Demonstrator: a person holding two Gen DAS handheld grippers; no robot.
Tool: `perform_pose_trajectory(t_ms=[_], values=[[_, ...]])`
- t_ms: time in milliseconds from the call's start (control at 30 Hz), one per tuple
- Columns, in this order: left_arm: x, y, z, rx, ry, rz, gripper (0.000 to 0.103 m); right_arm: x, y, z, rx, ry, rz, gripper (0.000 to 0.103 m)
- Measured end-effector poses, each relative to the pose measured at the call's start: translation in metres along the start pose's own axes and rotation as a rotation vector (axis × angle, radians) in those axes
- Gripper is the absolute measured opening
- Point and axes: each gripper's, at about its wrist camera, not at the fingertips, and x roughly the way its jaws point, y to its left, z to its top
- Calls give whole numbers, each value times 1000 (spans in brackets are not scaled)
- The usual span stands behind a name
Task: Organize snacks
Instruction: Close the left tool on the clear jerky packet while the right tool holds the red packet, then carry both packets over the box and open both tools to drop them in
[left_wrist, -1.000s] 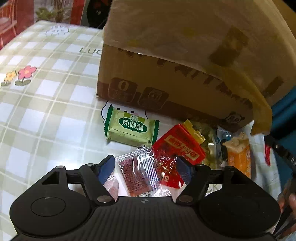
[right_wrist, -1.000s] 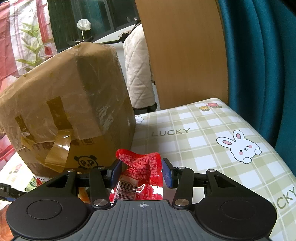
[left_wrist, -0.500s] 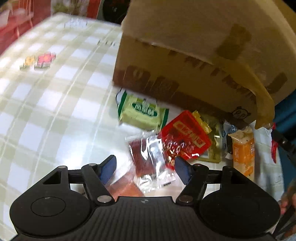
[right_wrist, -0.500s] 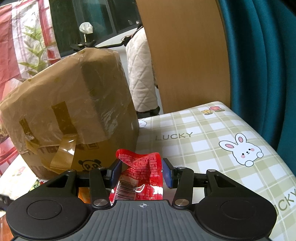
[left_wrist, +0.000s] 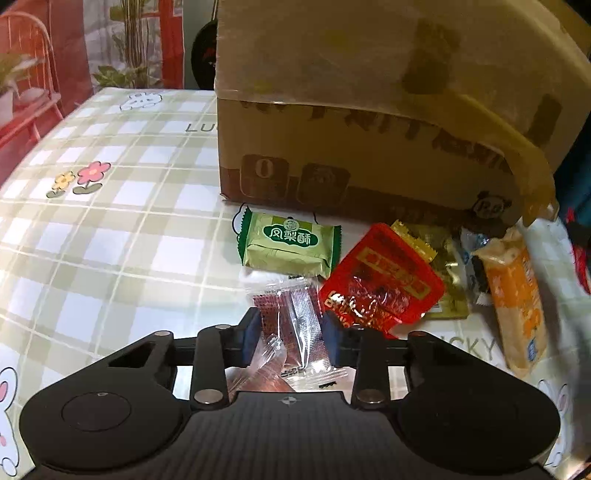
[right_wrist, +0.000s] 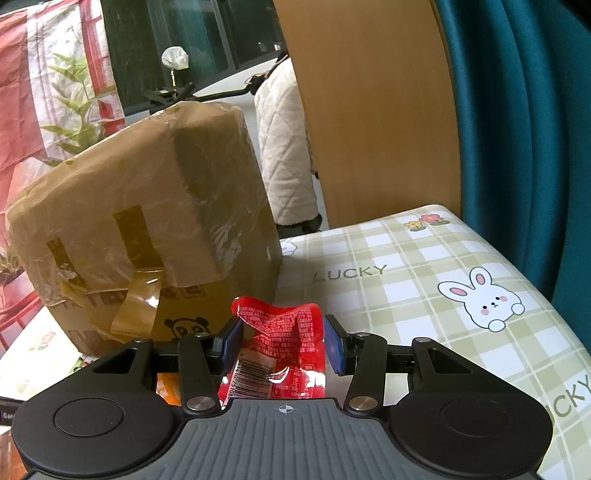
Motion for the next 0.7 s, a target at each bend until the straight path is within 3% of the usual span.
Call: perform_pose_trajectory(t_ms=[133,233,500,633,700], values=[[-1,3,0,12,-4,-8,33,-4,5,0,-4,-4,9,43],[4,-1,1,34,18,-8,40,-6,9,0,-9,-5,14,43],[2,-20,-10,149,-19,61,51,-12,11,-1,-14,-10,20,43],[-1,-18,-11,155,-34,40,40,-14,8,-1,-6,-7,16,43],[-4,-13,-11,140,-36,32,40,-15,9,-2,-3,-6,19,43]])
